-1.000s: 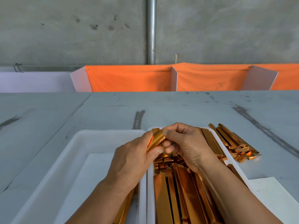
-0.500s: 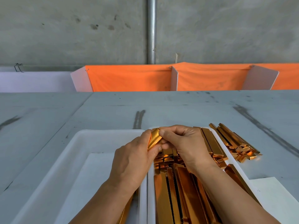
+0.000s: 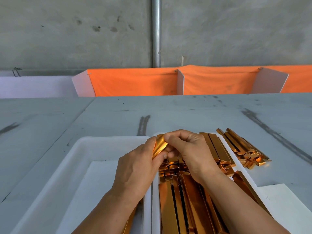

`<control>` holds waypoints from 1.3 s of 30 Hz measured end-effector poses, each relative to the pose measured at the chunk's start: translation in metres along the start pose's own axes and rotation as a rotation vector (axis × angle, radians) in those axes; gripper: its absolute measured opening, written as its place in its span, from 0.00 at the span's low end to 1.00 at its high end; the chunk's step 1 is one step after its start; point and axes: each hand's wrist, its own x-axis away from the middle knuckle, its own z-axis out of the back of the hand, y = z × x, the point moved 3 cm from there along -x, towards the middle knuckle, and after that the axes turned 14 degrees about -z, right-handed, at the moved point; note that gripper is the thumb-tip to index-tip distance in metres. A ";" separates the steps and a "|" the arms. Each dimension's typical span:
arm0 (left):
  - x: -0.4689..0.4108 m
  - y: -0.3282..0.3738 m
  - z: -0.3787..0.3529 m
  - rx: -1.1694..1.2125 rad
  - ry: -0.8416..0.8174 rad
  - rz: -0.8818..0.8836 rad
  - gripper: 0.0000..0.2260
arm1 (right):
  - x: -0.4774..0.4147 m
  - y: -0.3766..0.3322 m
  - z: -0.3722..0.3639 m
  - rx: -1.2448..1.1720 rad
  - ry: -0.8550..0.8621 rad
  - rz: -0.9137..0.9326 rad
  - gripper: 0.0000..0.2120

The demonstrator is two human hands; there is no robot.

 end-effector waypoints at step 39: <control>0.000 -0.005 0.010 0.744 0.185 0.168 0.14 | -0.006 -0.006 0.022 -0.116 0.261 0.039 0.10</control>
